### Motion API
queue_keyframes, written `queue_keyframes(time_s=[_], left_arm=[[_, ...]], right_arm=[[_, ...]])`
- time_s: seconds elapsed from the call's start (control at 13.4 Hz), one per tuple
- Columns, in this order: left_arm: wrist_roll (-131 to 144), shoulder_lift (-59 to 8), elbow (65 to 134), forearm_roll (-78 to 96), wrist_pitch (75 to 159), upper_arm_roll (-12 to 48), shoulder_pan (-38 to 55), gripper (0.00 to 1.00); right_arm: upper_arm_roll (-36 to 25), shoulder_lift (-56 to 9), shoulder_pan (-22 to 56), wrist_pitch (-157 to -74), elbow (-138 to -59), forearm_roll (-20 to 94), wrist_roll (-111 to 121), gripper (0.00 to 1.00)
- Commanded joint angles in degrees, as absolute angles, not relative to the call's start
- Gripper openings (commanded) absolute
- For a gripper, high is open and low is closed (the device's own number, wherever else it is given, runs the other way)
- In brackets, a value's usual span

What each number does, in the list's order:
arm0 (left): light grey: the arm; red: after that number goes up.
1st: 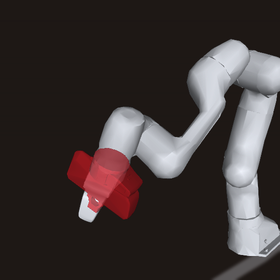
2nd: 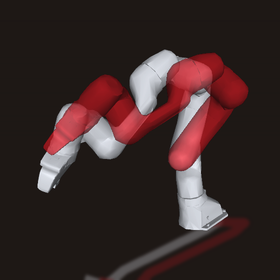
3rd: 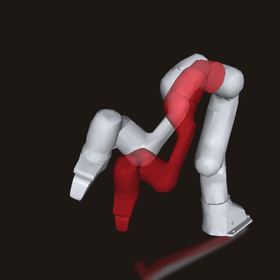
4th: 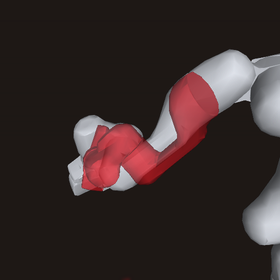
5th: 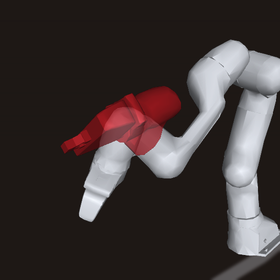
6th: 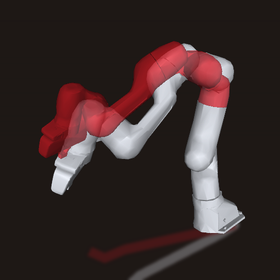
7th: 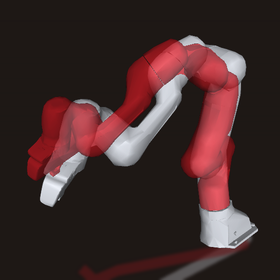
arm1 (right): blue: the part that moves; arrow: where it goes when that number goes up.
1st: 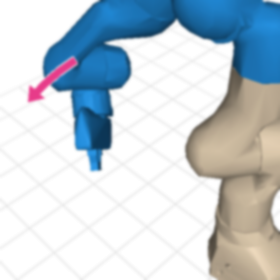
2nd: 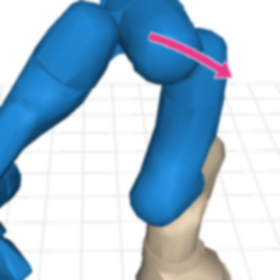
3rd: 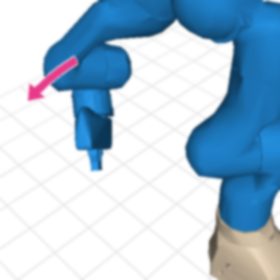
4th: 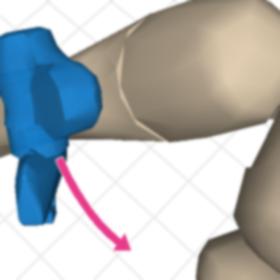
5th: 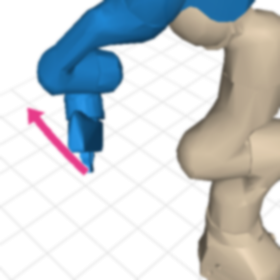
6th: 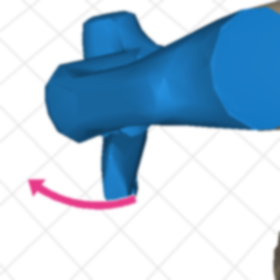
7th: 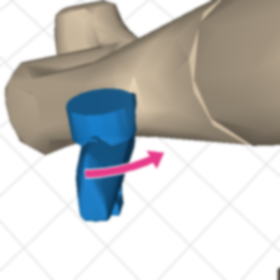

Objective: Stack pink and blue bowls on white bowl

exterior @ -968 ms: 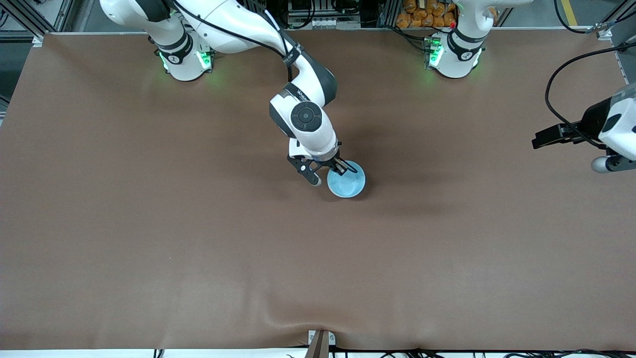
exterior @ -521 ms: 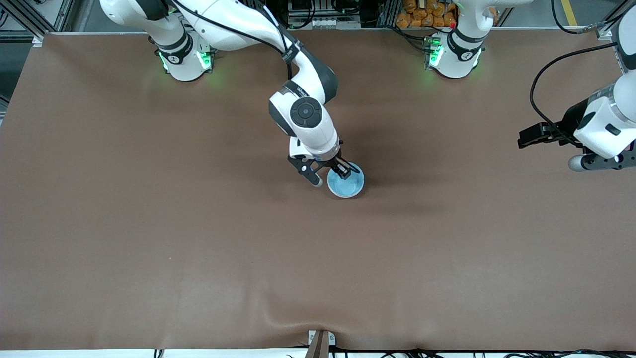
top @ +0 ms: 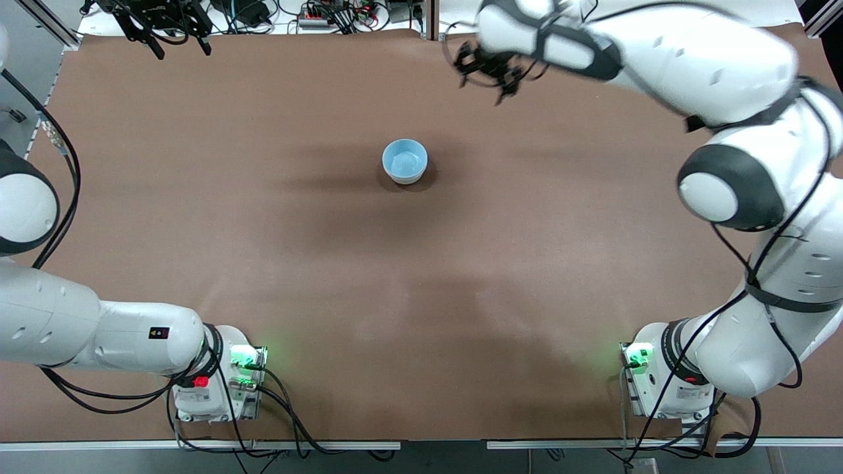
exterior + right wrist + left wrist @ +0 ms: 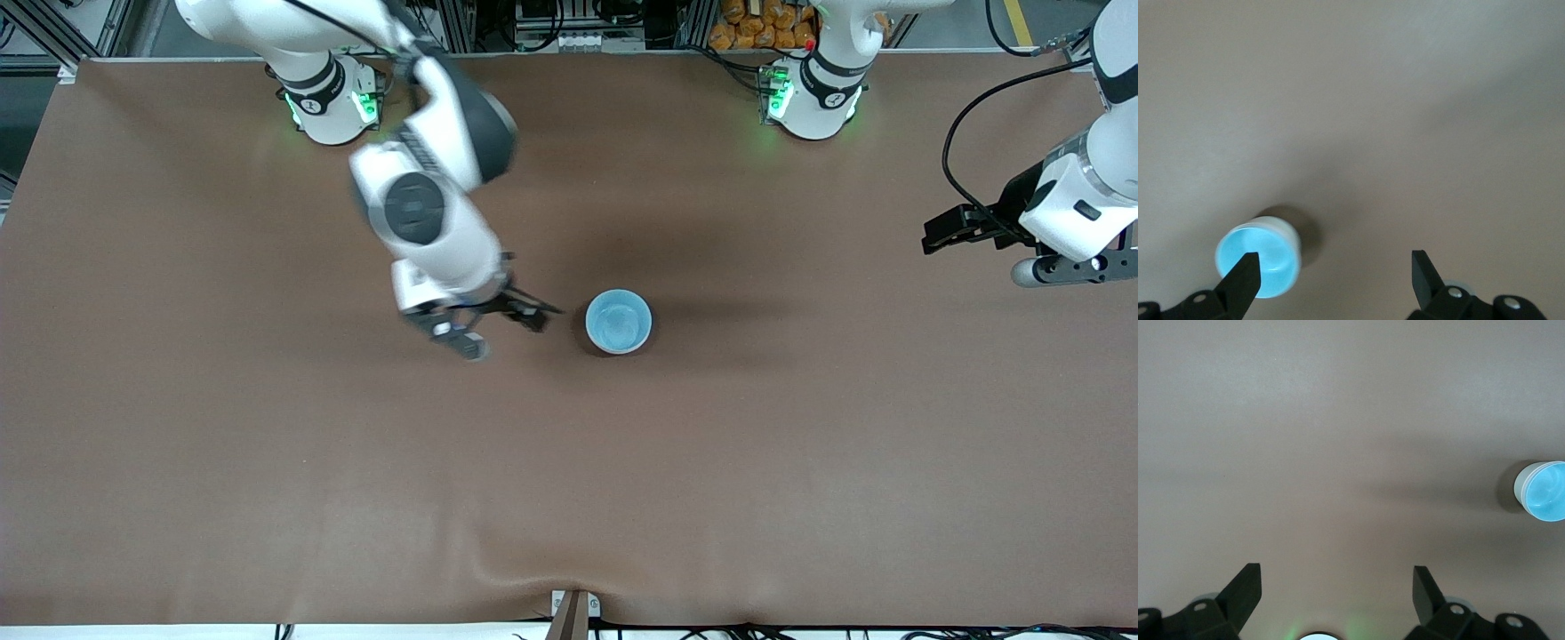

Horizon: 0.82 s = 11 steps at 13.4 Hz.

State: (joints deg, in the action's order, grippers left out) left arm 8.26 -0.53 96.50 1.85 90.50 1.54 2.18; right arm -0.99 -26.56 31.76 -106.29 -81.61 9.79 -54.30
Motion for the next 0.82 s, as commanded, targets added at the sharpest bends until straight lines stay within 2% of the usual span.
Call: queue_keyframes(time_s=[0.0,0.3,0.74], left_arm=[[8.6,0.1,97.2,0.2,91.2,2.0,2.0,1.0],[8.7,-0.8,96.1,0.2,91.2,2.0,2.2,1.0],[8.6,1.2,95.7,-0.1,89.1,2.0,1.7,1.0]], right_arm=[[0.2,-21.2,24.3,-98.7,-83.7,9.1,-38.2,1.0],[-0.1,-15.4,13.3,-89.9,-84.4,9.1,-22.2,1.0],[-0.3,-4.7,1.3,-89.2,-90.4,7.5,-11.1,1.0]])
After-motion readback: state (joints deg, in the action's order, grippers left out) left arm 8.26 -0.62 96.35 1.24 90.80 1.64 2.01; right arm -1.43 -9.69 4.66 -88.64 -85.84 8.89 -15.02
